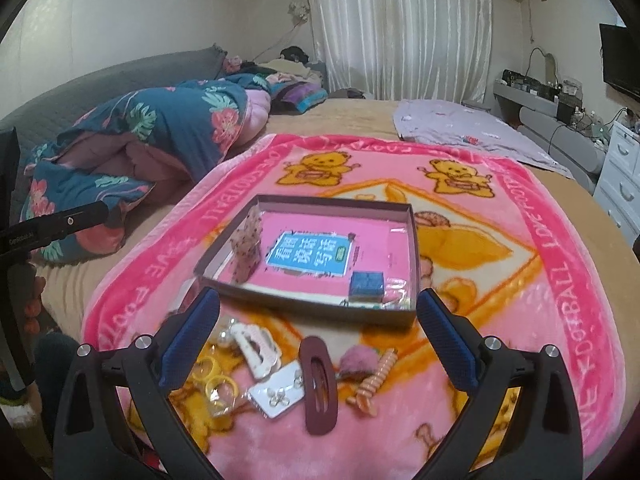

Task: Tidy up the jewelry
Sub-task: 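Withdraw both grippers from the box lid back over the remaining items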

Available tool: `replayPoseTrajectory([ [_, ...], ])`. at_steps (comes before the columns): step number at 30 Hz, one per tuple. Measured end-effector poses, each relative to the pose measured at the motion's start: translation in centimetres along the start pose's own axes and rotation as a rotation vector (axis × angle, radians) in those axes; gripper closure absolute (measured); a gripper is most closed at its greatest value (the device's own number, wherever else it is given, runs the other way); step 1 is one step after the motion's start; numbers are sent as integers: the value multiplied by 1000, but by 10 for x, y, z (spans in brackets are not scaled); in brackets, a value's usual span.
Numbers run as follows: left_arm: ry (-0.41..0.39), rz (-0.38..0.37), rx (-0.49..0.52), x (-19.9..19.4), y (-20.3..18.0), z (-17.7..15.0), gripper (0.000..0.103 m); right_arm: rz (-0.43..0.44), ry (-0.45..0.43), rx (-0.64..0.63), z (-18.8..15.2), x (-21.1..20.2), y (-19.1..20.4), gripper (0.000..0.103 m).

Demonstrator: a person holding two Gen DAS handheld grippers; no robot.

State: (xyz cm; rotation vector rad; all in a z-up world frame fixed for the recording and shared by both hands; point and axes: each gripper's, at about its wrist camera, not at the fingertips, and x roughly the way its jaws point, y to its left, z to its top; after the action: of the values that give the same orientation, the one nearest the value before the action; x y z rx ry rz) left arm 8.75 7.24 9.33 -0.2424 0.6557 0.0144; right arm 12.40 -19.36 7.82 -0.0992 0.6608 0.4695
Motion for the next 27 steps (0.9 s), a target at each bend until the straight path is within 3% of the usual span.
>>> replayPoseTrajectory([
  [14, 27, 30, -2, -19, 10, -27, 9, -36, 32, 3, -27, -16, -9, 5],
  [27, 160, 0, 101, 10, -25, -73, 9, -58, 78, 25, -54, -22, -28, 5],
])
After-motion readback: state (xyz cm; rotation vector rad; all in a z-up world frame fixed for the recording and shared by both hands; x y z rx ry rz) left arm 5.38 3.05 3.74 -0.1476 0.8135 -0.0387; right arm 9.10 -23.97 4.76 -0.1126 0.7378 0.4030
